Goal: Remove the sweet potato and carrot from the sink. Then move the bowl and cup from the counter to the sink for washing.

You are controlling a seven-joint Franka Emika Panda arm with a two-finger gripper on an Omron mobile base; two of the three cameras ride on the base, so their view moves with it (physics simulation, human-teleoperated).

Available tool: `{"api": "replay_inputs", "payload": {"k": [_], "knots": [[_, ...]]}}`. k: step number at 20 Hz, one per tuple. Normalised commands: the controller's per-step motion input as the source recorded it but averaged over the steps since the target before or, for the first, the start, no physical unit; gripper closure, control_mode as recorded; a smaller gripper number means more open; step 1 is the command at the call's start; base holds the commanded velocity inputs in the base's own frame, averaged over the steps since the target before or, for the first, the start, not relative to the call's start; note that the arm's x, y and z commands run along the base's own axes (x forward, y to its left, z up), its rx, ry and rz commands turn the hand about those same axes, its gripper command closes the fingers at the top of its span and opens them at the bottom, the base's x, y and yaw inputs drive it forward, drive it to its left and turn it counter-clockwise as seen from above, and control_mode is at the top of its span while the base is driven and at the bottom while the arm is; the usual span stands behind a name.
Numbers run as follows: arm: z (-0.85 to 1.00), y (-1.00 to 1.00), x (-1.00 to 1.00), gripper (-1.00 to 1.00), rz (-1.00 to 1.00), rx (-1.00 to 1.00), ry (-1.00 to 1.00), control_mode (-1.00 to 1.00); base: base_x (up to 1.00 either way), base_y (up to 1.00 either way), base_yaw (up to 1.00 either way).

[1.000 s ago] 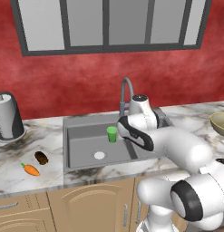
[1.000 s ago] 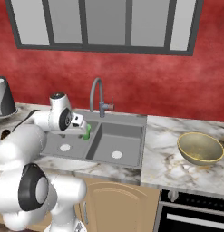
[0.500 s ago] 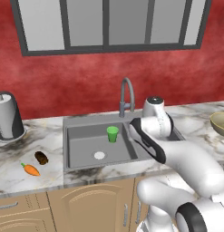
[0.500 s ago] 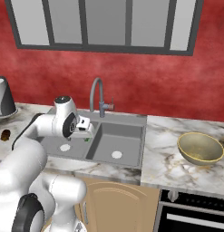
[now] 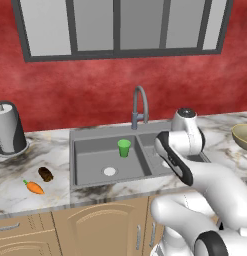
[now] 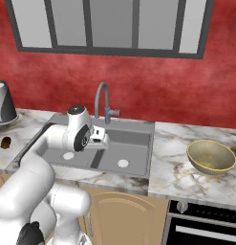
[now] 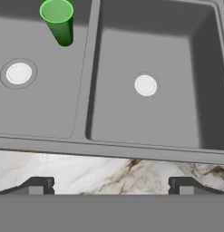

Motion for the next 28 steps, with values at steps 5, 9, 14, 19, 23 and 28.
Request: {"api": "replay_inputs", "payload": {"k": [5,9,14,19,23,28], "knots": [[0.11,-0.40,0.00,-1.00,0.00,0.00,0.00,-1.00,0.00,0.00,0.00],[0.10,-0.40,0.00,-1.00,0.00,0.00,0.00,-1.00,0.00,0.00,0.00],[0.10,-0.40,0.00,-1.00,0.00,-0.02,0.00,-1.00,0.00,0.00,0.00],[0.08,-0.39,0.00,-1.00,0.00,-0.03,0.00,-1.00,0.00,0.00,0.00],[0.09,-0.33,0.02,-1.00,0.00,-0.07,-0.02,-1.00,0.00,0.00,0.00],[0.03,-0.25,0.05,-1.00,0.00,-0.09,0.00,-1.00,0.00,0.00,0.00]]}}
